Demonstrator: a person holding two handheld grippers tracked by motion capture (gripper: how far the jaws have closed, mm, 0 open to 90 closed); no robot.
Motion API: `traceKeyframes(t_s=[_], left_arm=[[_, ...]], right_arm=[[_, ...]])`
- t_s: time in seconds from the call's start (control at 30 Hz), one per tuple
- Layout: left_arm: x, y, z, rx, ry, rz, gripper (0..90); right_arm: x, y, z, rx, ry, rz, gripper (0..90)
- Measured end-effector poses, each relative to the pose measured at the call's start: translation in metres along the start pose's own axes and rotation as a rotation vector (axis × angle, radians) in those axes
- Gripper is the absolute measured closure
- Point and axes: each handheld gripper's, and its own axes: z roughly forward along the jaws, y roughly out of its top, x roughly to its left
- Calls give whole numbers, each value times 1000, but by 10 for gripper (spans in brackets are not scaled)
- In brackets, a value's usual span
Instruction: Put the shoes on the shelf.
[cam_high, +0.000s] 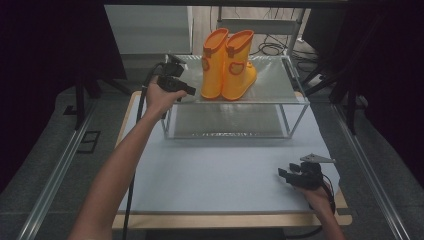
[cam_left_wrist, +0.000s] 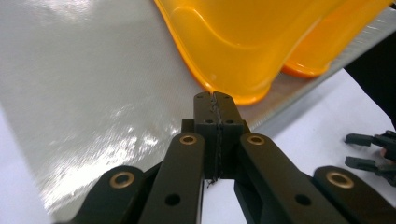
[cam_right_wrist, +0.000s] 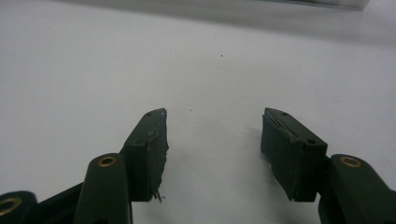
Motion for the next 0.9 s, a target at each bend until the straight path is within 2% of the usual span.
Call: traceKeyframes(t_s=[0.1,0.27,0.43,0.53,0.6,0.67,0.7,0.9], left_arm=[[0,3,10,1,3,-4,900],[-2,3,17,3,4,-12,900],[-4,4,20,-15,-29,-46,900],[-8,5,22,-16,-16,-39,900],[-9,6,22,-17,-21,-47,900],[-10,6,24,-14,-47,-48,900],[-15,7,27,-18,-54,-39,900],[-29,11,34,-8,-82,-21,900]], right_arm=[[-1,0,0,-4,0,1,413],[-2,-1,0,-4,1,0,413],[-2,-1,-1,-5,0,6,413],[-2,0,0,-6,-1,5,413],[-1,0,0,-6,-2,3,412],[-1,0,0,-5,-1,1,412],[0,0,0,-5,1,2,412],[0,-1,0,-5,5,8,412]])
